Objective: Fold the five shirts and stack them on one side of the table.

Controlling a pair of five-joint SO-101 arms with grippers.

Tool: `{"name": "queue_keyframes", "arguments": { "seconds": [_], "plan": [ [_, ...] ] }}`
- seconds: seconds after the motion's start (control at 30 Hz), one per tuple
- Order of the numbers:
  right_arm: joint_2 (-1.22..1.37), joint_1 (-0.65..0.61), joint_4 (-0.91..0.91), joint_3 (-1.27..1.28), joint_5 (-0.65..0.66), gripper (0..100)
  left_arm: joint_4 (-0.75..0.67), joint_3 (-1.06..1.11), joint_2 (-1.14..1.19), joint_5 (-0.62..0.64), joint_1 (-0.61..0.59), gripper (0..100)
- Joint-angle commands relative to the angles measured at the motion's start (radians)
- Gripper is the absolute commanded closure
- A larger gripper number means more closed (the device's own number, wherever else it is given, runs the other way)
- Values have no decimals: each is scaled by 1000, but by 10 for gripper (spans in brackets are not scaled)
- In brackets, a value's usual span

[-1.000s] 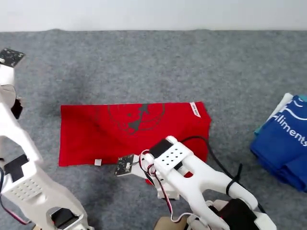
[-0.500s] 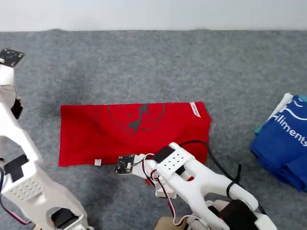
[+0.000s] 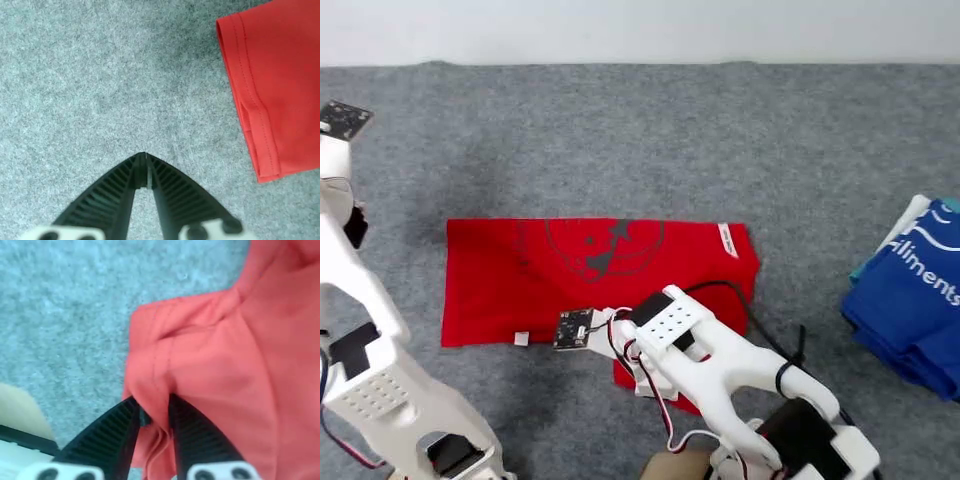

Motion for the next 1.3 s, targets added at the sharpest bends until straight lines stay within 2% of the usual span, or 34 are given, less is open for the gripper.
{"name": "queue_keyframes", "arguments": {
  "seconds": [0.0,0.1,0.47,0.67,0.9,1.27],
  "plan": [
    [-16,-13,22,-5,9,981,28,-44,-17,6,-5,997],
    [-62,-10,62,-5,87,987,28,-45,-17,6,-5,997],
    [-251,1,94,-6,98,987,28,-45,-17,3,-5,997],
    [-251,125,91,-112,118,985,28,-45,-17,3,-5,997],
    [-93,208,94,-296,153,985,28,-42,-17,3,-5,997],
    [197,239,91,-560,155,984,28,-42,-17,3,-8,997]
  ]
}}
